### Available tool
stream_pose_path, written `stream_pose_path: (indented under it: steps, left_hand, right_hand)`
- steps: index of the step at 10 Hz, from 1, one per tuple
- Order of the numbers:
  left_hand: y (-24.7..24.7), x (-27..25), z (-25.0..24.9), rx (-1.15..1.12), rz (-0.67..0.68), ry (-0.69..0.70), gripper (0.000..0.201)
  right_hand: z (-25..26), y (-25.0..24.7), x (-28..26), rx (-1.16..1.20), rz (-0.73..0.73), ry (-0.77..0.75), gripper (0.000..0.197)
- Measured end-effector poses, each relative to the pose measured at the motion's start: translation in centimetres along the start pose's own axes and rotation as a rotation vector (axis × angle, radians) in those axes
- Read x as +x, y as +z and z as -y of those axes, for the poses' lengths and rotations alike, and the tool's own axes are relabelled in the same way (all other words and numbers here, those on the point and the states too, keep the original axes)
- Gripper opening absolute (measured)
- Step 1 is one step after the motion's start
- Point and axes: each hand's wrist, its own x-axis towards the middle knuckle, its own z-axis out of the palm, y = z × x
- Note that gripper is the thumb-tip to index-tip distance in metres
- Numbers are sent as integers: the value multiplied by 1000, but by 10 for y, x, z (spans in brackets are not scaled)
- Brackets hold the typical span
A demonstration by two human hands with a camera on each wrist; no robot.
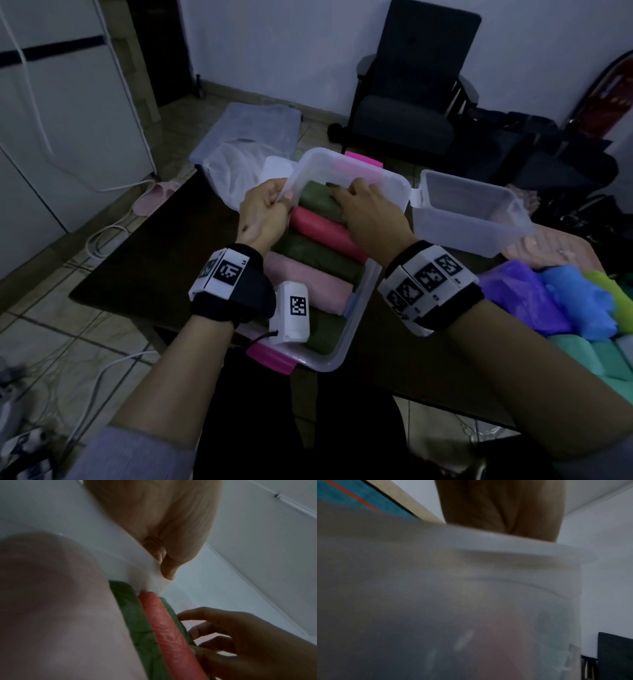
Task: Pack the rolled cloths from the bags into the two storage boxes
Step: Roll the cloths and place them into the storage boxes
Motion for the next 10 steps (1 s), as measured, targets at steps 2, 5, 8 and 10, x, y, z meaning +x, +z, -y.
stream_pose_path:
  steps: [2, 5, 8, 10]
  left_hand:
    - [0, 0, 0, 27, -13, -8, 30]
    - [16, 30, 11, 87, 15, -110, 18]
    - [37, 61, 18, 194, 67, -263, 14]
    - [39, 75, 22, 334, 106, -243, 28]
  right_hand:
    - [0, 5, 13, 29, 22, -27, 43]
    - [-9, 43, -12, 449, -469, 293, 56]
    - [-16, 59, -29, 1478, -141, 817, 32]
    - [-23, 63, -21, 1446, -32, 820, 31]
